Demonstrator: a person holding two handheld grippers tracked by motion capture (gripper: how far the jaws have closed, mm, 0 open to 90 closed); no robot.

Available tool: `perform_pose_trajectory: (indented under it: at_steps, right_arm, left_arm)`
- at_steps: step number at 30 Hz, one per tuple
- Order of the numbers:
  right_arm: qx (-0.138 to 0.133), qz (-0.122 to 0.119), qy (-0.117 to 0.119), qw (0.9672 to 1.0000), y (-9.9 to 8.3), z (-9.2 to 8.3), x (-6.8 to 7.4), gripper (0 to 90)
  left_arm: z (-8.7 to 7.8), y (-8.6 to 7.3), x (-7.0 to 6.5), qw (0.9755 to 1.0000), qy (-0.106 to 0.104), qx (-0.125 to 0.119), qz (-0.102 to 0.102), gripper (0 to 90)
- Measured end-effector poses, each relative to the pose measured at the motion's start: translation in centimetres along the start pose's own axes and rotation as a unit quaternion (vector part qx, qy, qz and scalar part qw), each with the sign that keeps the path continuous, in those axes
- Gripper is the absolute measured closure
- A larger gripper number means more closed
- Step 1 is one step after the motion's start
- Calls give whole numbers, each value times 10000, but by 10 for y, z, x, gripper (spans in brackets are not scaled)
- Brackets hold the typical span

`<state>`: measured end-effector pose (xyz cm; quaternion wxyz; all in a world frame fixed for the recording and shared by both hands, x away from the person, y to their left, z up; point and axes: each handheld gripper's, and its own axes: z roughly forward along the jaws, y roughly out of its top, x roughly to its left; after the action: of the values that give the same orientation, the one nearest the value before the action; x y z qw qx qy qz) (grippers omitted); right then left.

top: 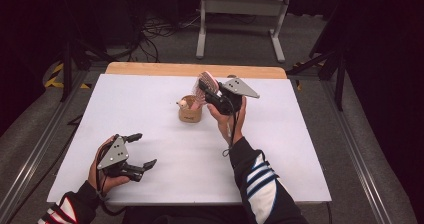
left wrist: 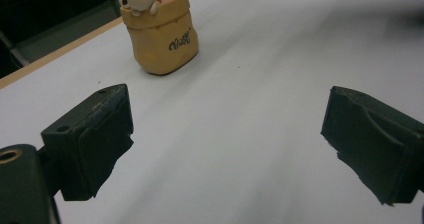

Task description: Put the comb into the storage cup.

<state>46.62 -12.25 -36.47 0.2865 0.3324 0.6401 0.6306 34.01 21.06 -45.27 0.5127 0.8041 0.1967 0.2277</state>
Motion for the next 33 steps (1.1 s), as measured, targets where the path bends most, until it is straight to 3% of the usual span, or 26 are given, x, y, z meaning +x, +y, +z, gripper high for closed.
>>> perform_pose_trajectory:
  at_steps: [8, 33]
  right_arm:
    - [-36, 214, -68, 9997, -5, -4, -9, 626]
    - [155, 225, -174, 9995, -13, -6, -14, 552]
  left_arm:
    - [1, 0, 0, 10000, -9, 26, 7, 71]
    - [2, -1, -1, 10000, -23, 48, 24, 71]
